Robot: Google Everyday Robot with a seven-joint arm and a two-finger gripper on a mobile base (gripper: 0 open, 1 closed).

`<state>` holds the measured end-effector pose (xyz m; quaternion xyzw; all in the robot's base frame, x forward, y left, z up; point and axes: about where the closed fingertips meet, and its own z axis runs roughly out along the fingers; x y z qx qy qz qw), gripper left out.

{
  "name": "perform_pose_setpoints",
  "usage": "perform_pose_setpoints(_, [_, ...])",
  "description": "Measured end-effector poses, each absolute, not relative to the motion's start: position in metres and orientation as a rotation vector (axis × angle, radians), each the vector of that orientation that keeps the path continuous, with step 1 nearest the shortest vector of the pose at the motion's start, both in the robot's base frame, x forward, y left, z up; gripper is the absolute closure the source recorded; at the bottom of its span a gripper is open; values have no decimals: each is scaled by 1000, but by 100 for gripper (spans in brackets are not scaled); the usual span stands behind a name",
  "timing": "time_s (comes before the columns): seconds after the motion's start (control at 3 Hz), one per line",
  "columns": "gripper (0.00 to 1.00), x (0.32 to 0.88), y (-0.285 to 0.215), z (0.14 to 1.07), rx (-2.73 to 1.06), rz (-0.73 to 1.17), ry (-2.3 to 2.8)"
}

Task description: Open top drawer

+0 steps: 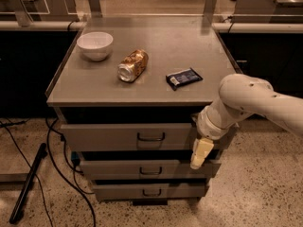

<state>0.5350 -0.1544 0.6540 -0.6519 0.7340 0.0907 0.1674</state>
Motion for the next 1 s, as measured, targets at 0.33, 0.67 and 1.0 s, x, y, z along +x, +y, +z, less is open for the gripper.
perform_pose_setpoints(0.33, [0, 533, -157, 648, -1896, 302, 2145])
perform_pose_setpoints(0.67, [0, 531, -159, 647, -1913, 323, 2177])
perform_pose_setpoints(1.0, [0, 529, -159, 647, -1916, 329, 2182])
